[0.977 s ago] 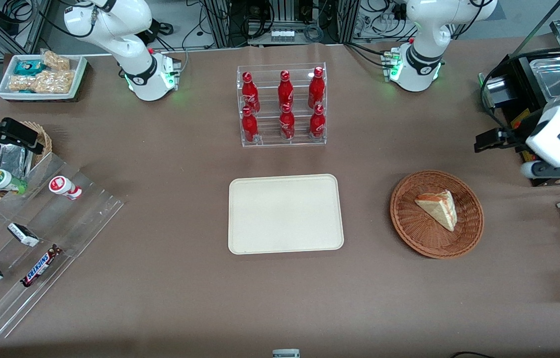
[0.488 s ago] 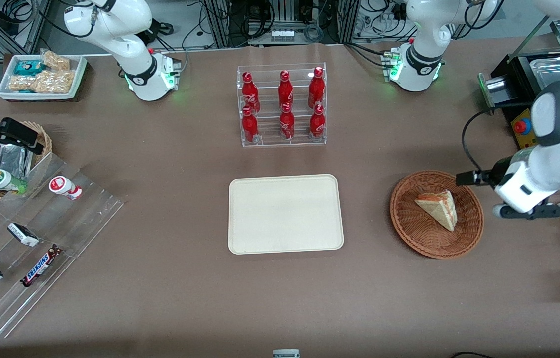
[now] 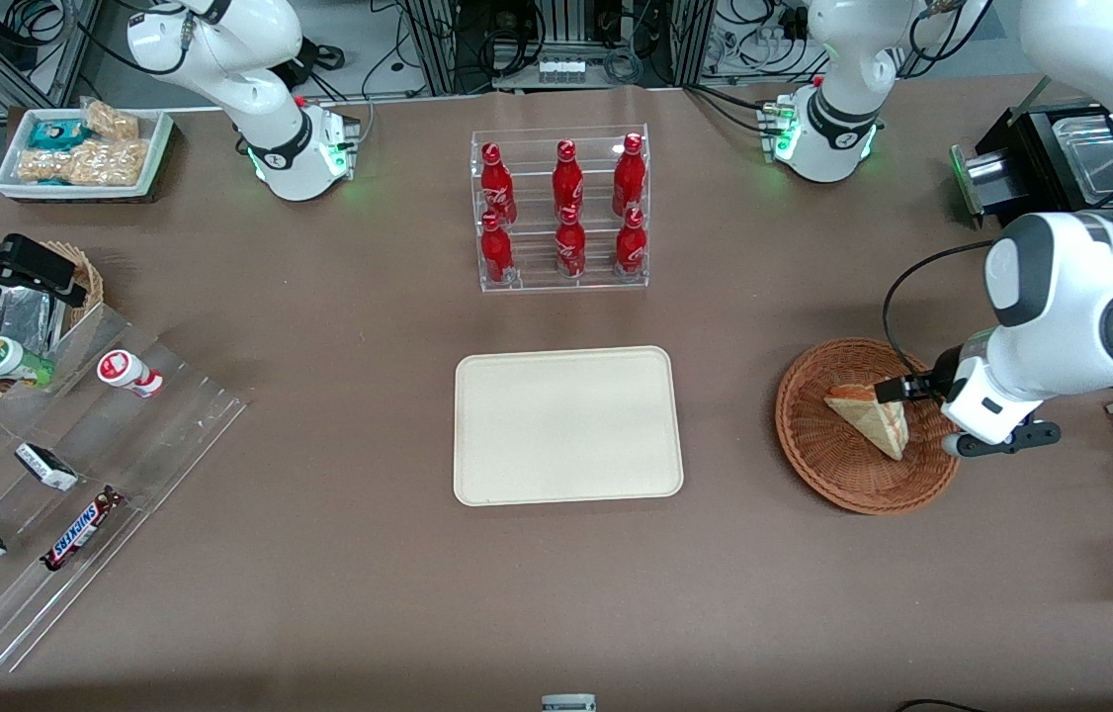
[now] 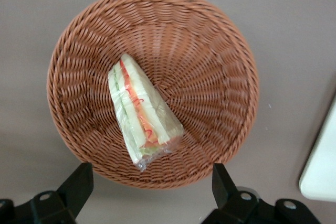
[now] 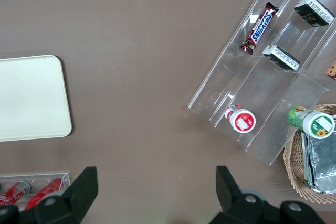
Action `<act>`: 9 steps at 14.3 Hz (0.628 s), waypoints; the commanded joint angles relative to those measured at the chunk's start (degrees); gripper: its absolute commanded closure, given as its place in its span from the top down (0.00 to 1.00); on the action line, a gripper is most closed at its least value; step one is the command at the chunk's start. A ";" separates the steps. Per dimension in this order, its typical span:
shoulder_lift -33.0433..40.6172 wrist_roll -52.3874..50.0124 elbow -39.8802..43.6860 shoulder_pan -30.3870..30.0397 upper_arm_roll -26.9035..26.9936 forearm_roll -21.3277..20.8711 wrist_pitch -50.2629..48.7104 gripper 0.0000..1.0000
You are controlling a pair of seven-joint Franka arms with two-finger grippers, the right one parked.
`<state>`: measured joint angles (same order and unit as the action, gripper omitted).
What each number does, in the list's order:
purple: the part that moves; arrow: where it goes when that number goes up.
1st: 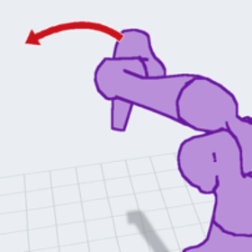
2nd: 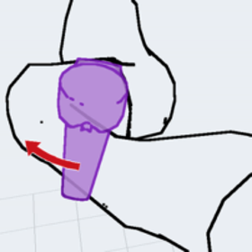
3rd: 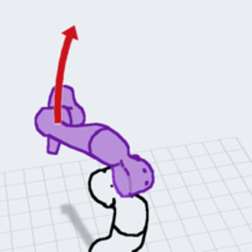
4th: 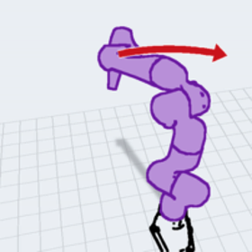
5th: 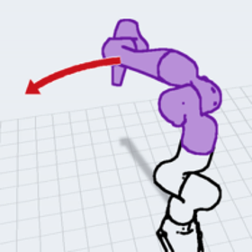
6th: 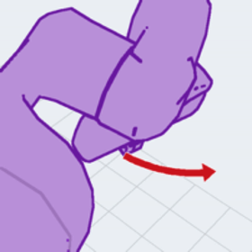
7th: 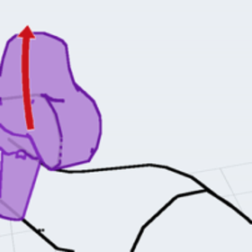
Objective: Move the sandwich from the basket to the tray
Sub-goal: 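Lower the open left gripper around the wrapped sandwich wedge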
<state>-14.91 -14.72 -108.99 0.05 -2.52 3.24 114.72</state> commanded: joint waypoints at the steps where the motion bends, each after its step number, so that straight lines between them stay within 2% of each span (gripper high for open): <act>1: 1.21 -12.91 -2.89 0.30 -0.02 -0.25 2.26 1.00; 6: 1.73 -33.93 -8.41 0.13 0.06 -0.87 10.06 1.00; 9: 1.64 -40.02 -13.25 0.13 -0.02 -0.87 17.45 1.00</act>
<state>-14.82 -50.08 -118.06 0.11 -2.57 3.10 127.82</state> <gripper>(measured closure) 0.000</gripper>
